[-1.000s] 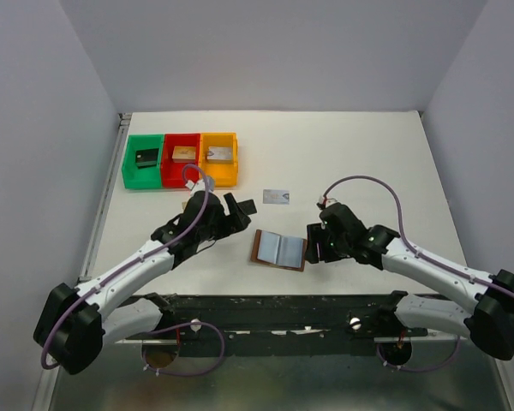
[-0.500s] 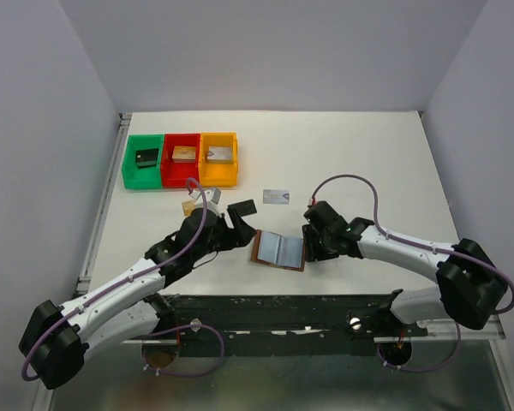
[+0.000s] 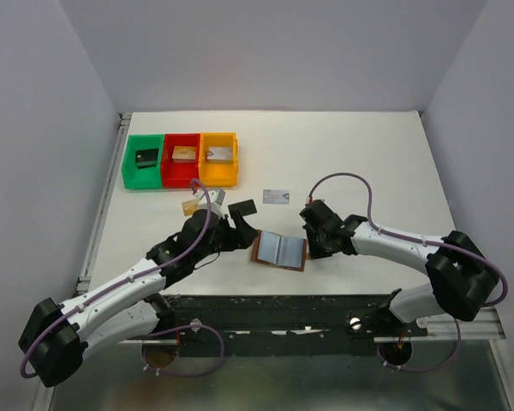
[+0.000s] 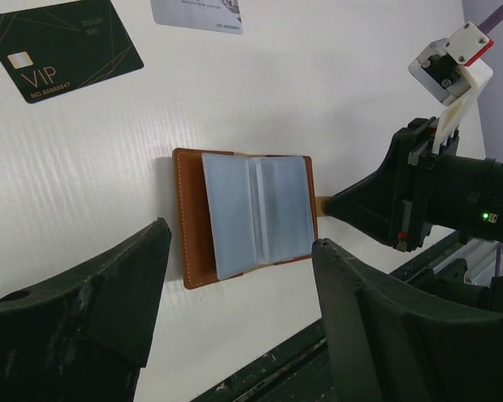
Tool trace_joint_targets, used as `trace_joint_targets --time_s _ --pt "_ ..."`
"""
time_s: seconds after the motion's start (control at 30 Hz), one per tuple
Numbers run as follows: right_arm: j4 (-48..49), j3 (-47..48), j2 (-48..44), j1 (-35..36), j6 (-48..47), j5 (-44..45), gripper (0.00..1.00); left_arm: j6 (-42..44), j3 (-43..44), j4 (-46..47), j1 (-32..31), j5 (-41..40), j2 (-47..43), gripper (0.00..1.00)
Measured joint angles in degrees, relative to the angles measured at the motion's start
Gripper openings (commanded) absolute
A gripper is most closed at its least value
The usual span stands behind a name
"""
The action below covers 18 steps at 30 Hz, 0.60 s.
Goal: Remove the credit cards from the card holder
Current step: Remove the credit card from the card holder.
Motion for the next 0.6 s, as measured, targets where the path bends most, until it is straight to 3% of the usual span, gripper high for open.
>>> trace_joint_targets --time_s 0.07,0.27,0.6 --pt "0.0 0.0 0.0 0.0 -0.1 0.4 0.00 0.9 0.0 1.0 0.0 0.6 0.5 0.80" --pt "0.0 -0.1 -2.3 0.0 -1.9 0.8 0.00 3.5 0.2 4.8 -0.2 6.6 5.2 0.79" --pt "2.0 -3.2 -18.4 -0.1 -6.9 -5.9 0.00 6.3 4.4 7.7 -1.6 14.0 14.8 0.76"
